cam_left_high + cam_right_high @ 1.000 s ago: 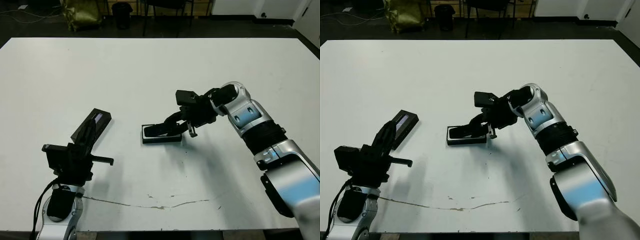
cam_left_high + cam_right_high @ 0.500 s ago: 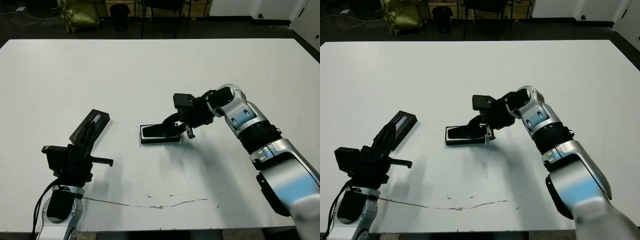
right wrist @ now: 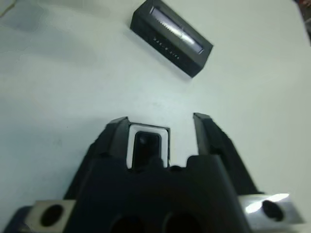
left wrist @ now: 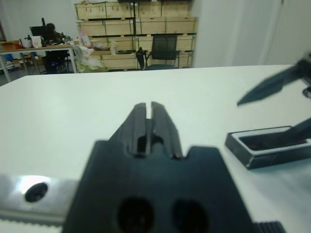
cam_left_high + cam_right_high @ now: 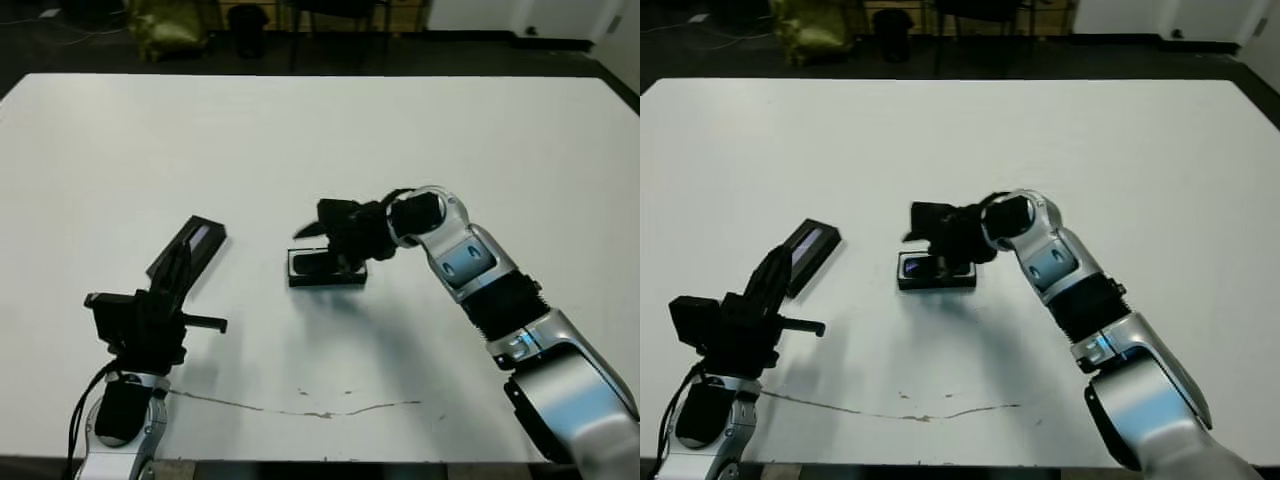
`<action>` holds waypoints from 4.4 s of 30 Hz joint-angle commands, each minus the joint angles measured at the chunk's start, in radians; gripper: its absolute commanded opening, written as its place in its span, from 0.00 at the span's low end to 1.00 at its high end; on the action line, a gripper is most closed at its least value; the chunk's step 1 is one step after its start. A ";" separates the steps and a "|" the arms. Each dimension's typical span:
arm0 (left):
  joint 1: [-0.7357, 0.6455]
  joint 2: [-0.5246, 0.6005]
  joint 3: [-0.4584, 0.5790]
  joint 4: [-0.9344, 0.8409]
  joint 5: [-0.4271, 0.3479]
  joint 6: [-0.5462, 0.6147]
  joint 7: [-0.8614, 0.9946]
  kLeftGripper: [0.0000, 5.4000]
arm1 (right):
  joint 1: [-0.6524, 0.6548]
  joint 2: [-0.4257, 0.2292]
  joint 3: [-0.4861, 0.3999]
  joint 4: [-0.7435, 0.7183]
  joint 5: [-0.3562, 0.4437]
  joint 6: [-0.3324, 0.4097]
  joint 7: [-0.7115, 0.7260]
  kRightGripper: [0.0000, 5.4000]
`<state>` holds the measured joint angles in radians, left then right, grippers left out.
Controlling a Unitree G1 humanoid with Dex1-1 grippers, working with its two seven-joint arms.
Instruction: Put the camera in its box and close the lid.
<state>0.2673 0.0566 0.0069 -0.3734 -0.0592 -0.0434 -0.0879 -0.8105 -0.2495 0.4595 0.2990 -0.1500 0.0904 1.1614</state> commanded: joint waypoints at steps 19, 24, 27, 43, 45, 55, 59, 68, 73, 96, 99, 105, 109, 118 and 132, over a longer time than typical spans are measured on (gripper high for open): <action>0.001 0.005 0.006 0.036 -0.004 -0.025 -0.010 0.00 | 0.133 -0.030 -0.261 -0.251 0.196 0.111 -0.291 0.76; 0.005 0.013 0.017 0.021 0.000 -0.021 -0.007 0.00 | 0.215 -0.022 -0.306 -0.279 0.238 0.125 -0.379 0.54; 0.010 0.023 0.039 -0.001 -0.018 -0.016 -0.016 0.00 | 0.280 -0.017 -0.329 -0.328 0.259 0.158 -0.437 0.41; 0.020 0.104 0.195 -0.147 -0.061 0.097 -0.034 0.00 | 0.742 0.082 -0.425 -0.519 0.369 0.031 -0.671 0.00; 0.019 0.121 0.213 -0.170 -0.061 0.143 -0.032 0.00 | 0.764 0.096 -0.429 -0.521 0.380 0.018 -0.688 0.00; -0.001 0.448 0.265 -0.288 -0.159 0.577 -0.274 0.33 | 0.795 0.109 -0.426 -0.531 0.403 0.006 -0.727 0.00; -0.040 0.472 0.244 -0.242 -0.153 0.573 -0.304 0.51 | 0.791 0.116 -0.420 -0.525 0.403 0.003 -0.732 0.00; -0.076 0.449 0.166 -0.201 -0.189 0.584 -0.355 0.91 | 0.798 0.107 -0.415 -0.534 0.404 0.023 -0.745 0.00; -0.084 0.428 0.154 -0.169 -0.216 0.603 -0.347 1.00 | 0.805 0.111 -0.417 -0.520 0.419 0.014 -0.740 0.00; -0.133 0.304 0.157 -0.196 -0.248 0.819 -0.068 1.00 | 0.830 0.122 -0.398 -0.484 0.420 -0.049 -0.722 0.00; -0.135 0.358 0.101 -0.211 -0.151 0.805 -0.056 1.00 | 0.834 0.128 -0.396 -0.480 0.424 -0.053 -0.723 0.00; -0.155 0.372 0.109 -0.200 -0.162 0.818 -0.116 1.00 | 0.839 0.132 -0.392 -0.477 0.431 -0.059 -0.716 0.00; -0.174 0.393 0.105 -0.201 -0.171 0.854 -0.151 1.00 | 0.841 0.127 -0.389 -0.482 0.423 -0.051 -0.722 0.00; -0.214 0.392 0.135 -0.155 -0.224 0.869 -0.225 1.00 | 0.841 0.129 -0.389 -0.477 0.423 -0.069 -0.722 0.00; -0.240 0.405 0.112 -0.064 -0.188 0.848 -0.183 1.00 | 0.844 0.126 -0.394 -0.497 0.438 -0.038 -0.730 0.00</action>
<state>0.0182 0.4392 0.1405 -0.4633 -0.2768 0.8148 -0.2775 0.0180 -0.1151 0.0705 -0.1980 0.2837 0.0312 0.4379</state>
